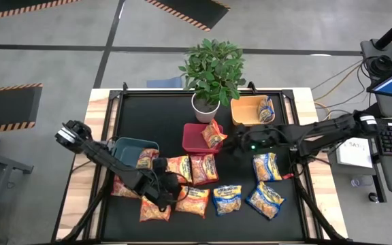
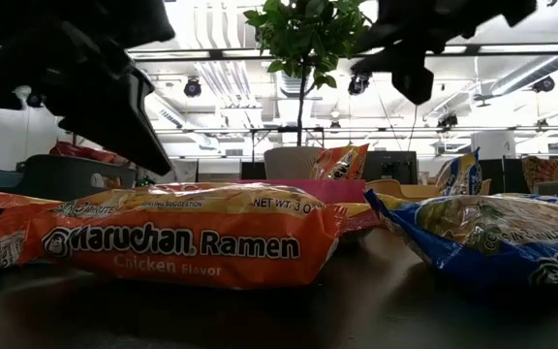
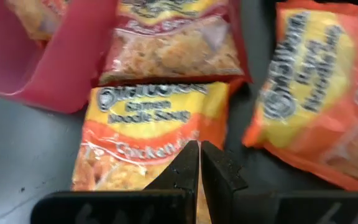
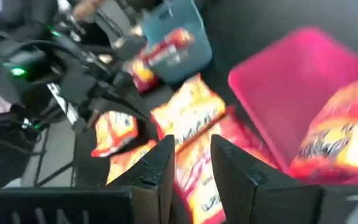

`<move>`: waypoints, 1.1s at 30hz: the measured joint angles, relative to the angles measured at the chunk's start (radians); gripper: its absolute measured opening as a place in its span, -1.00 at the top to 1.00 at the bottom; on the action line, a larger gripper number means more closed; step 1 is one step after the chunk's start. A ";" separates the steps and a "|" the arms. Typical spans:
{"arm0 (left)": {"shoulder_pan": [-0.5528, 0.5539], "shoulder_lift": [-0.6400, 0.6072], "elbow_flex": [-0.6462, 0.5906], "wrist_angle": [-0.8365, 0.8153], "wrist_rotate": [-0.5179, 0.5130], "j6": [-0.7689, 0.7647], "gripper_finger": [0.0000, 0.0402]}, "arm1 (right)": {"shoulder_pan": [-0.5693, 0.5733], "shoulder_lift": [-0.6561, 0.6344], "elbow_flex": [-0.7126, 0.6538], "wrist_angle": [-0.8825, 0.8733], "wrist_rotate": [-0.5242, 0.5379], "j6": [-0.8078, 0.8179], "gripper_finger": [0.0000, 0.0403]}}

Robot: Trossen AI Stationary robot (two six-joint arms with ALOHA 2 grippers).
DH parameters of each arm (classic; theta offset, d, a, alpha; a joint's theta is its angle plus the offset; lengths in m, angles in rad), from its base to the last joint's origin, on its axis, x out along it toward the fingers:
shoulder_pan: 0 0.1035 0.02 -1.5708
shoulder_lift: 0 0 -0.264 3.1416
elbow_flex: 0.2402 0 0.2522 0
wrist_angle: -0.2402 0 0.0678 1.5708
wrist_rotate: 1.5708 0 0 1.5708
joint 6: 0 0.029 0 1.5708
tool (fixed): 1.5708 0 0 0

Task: Sort Maruchan noodles
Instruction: Put the top orange noodle pack into the red bin

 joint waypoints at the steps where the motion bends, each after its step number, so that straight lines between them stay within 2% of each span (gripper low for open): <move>1: -0.009 0.000 0.000 -0.003 0.002 0.005 1.00 | 0.000 0.022 0.024 -0.027 -0.023 0.030 0.52; 6: -0.033 0.000 -0.007 -0.036 0.005 0.006 1.00 | 0.005 0.109 0.095 -0.072 -0.115 0.181 0.31; 11: -0.040 0.000 -0.042 -0.030 0.005 -0.006 1.00 | 0.032 0.201 0.155 -0.072 -0.114 0.226 0.04; 15: -0.039 0.000 -0.074 -0.018 -0.017 -0.006 1.00 | 0.061 0.301 0.223 -0.065 -0.110 0.219 -0.09; 27: -0.042 -0.001 -0.167 0.092 -0.027 -0.055 1.00 | 0.088 0.571 0.432 -0.069 -0.106 0.240 -0.13; 33: -0.043 -0.001 -0.182 0.102 -0.029 -0.054 1.00 | 0.082 0.657 0.482 -0.095 -0.103 0.361 -0.16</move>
